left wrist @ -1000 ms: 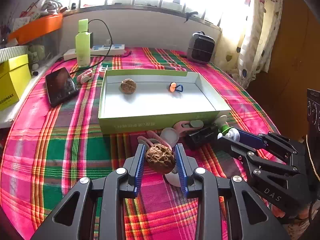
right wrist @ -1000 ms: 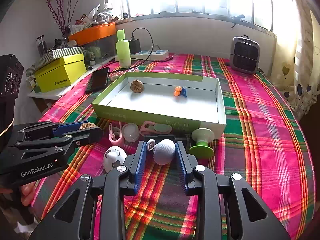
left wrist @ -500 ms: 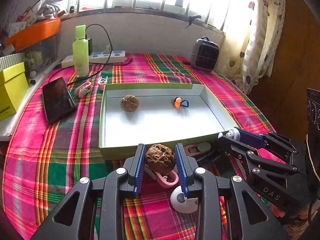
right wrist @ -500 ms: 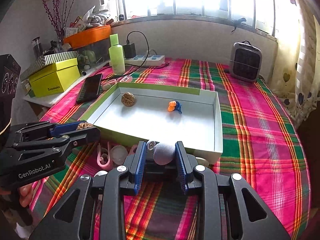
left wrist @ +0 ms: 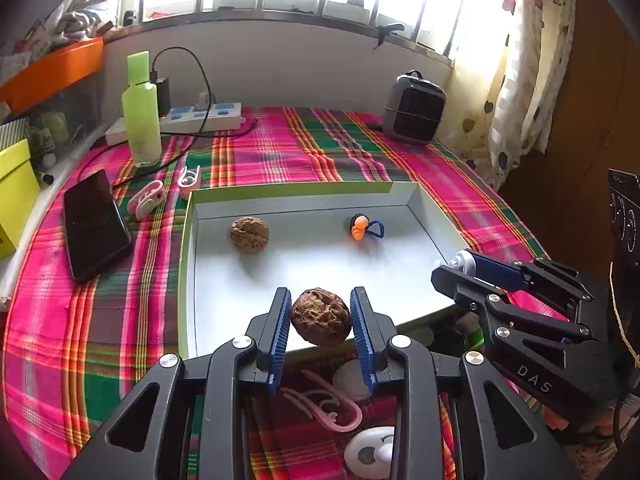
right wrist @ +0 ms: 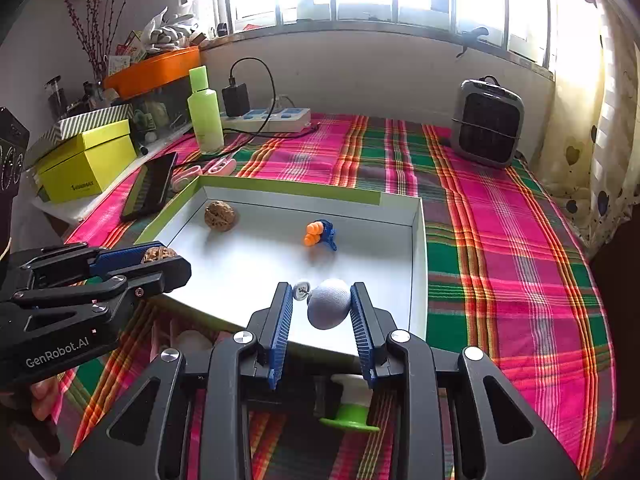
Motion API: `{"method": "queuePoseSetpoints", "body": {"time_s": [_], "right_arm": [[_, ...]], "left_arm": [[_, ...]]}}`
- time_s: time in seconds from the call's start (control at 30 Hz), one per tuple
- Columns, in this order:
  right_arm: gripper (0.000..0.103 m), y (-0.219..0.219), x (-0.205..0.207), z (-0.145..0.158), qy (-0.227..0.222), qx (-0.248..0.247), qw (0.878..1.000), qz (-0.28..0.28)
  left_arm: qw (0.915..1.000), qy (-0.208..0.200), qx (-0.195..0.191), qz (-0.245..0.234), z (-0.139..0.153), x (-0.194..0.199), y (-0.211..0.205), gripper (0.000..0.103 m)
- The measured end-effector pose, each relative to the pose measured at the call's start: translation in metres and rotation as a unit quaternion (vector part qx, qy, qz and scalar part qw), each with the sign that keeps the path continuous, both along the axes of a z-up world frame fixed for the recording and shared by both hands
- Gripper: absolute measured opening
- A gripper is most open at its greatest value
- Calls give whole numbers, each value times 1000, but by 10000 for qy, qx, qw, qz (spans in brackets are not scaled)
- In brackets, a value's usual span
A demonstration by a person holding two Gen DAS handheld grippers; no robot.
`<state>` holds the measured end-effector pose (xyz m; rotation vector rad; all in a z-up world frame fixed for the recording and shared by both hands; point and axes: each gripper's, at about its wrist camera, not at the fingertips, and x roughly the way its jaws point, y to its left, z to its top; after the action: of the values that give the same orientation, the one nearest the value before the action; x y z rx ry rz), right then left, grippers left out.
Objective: Organize objects
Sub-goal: 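Carry the walnut in the left tool and the white ball in the right tool into the box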
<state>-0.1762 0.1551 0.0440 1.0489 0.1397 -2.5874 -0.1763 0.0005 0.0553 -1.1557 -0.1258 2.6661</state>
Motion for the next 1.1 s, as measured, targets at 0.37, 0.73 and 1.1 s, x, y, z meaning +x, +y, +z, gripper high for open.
{"method": "queuePoseSetpoints", "body": {"time_s": [0.37,0.73,1.1], "right_arm": [[31,2,-39,-3,-107,176,9998,-78],[31,2,-78,-11,-314,392,9987,-90],[31,2,-99,-20,-514,465,9976,4]], "left_arm": [[9999,-90,-108,33,-5,-41,6,29],[9994,-270,-214,99,-15,-76,11,29],[9987,-451,-209,124,-25,-103,14,29]]}}
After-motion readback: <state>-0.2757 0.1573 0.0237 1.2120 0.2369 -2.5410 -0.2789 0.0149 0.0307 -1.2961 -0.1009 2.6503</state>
